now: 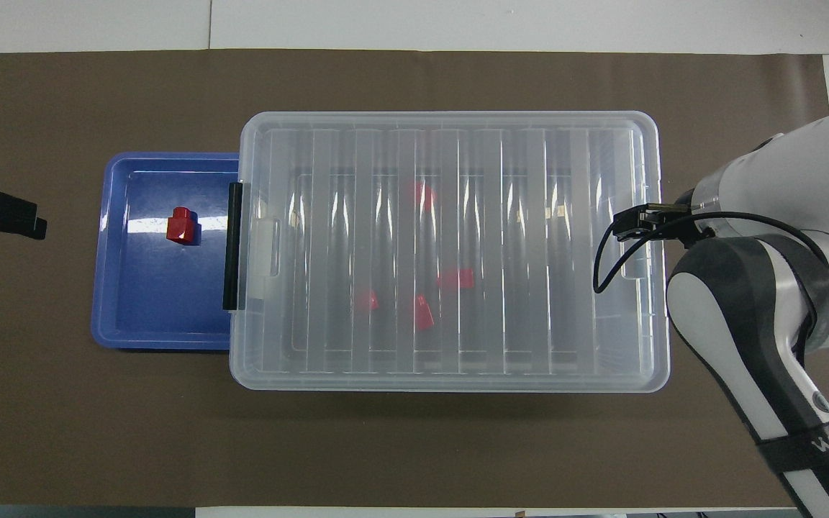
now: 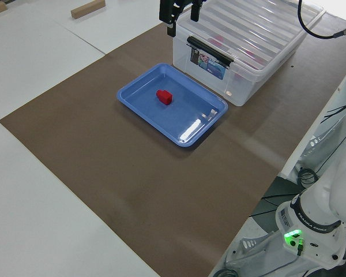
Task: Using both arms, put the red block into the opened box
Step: 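Reach the right gripper to the clear lid's edge nearest it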
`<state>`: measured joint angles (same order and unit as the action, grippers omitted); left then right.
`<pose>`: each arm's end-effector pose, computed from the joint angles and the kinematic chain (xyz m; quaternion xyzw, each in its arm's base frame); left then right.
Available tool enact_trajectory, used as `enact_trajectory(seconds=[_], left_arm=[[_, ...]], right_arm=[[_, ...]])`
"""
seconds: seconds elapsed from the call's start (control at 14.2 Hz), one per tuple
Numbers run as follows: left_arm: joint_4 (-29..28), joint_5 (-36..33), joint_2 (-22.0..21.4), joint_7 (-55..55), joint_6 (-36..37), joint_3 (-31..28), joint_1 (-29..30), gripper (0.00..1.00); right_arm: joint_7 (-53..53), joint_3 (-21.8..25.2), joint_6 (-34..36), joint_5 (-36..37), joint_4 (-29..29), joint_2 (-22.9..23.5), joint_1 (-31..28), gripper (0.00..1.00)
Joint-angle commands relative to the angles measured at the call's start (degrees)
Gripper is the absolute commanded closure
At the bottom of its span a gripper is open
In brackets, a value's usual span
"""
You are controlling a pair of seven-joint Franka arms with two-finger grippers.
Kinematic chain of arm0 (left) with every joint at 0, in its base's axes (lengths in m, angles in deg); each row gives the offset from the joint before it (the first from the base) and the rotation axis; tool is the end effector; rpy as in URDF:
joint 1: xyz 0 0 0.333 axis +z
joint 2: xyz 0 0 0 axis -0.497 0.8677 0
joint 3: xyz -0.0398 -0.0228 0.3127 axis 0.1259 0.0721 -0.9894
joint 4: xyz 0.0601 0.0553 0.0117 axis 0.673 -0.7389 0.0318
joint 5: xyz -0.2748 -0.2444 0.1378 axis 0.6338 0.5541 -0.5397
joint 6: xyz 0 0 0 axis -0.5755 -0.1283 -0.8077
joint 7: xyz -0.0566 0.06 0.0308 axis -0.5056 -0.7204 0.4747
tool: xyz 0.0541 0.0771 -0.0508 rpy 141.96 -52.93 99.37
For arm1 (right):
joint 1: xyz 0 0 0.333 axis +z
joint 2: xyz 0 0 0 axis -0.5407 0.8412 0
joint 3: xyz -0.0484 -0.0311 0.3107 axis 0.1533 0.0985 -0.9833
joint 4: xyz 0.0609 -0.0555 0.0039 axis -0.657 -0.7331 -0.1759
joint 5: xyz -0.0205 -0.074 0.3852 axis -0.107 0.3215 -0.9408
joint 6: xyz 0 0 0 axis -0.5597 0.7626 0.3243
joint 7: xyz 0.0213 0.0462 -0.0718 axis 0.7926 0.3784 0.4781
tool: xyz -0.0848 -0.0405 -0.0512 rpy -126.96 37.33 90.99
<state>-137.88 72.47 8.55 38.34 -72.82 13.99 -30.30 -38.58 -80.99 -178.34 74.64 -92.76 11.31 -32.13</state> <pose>0.5470 -0.0195 0.6265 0.9985 -0.0451 -0.0302 0.0094 0.5548 0.0666 0.4625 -0.9978 0.0658 0.0078 0.0074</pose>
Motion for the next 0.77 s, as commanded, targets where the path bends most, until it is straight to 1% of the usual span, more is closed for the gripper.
enact_trajectory(seconds=[0.0,0.14,0.28,0.42,0.56,0.7], left_arm=[[-0.51,-0.41,-0.56,-0.05,0.02,-0.20,-0.47,0.00],[-2.52,-0.41,-1.43,0.03,-1.12,-0.20,-0.74,0.00],[-5.07,-0.41,-1.79,0.12,-5.50,-0.20,-0.74,0.00],[-6.39,-0.41,-0.83,0.12,-9.11,-0.11,-0.74,0.00],[-10.50,-0.41,-0.74,0.12,-14.90,-0.11,-0.82,0.00],[-13.59,-0.41,-0.65,0.12,-17.73,-0.02,-1.00,0.00]], right_arm=[[3.01,-0.09,-1.44,-0.96,-2.84,-1.78,-0.69,0.00],[4.77,0.00,-1.88,-0.96,-5.03,-2.83,-1.22,0.00],[8.53,0.00,-1.79,-0.87,-4.95,-2.75,-2.79,0.00],[11.62,0.00,-1.88,-0.87,-4.95,-2.75,-4.64,0.00],[12.16,0.00,-1.88,-0.87,-5.04,-2.75,-5.08,0.00],[12.68,0.00,-1.88,-0.78,-5.04,-2.75,-5.70,0.00]])
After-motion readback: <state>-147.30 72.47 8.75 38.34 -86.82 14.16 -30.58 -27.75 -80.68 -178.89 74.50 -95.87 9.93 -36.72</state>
